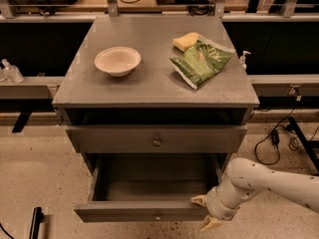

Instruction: Open middle drawer

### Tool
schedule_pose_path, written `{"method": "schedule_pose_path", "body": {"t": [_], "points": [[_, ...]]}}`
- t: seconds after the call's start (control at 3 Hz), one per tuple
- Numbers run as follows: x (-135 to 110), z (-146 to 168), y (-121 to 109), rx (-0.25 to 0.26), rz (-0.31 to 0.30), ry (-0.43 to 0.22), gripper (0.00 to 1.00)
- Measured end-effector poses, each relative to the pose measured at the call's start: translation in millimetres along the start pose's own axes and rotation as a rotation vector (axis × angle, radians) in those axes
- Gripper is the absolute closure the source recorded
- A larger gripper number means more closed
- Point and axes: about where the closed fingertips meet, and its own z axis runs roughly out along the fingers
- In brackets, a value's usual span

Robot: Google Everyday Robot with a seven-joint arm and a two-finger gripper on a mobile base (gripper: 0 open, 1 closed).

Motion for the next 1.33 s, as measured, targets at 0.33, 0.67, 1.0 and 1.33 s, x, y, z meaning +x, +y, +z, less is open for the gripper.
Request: {"method": "schedule_pose_path", "body": {"t": [0.33,0.67,1.0,1.33], "points": [[0,-4,4,-0.003,-0.002,-0.002,0.70],[0,-4,4,-0.003,-0.002,-0.002,0.64],[-8,-19,10,0.000,-0.033,-0.014,0.46],[-20,-47,14,0.033,-0.056,-0.018,0.23]]}}
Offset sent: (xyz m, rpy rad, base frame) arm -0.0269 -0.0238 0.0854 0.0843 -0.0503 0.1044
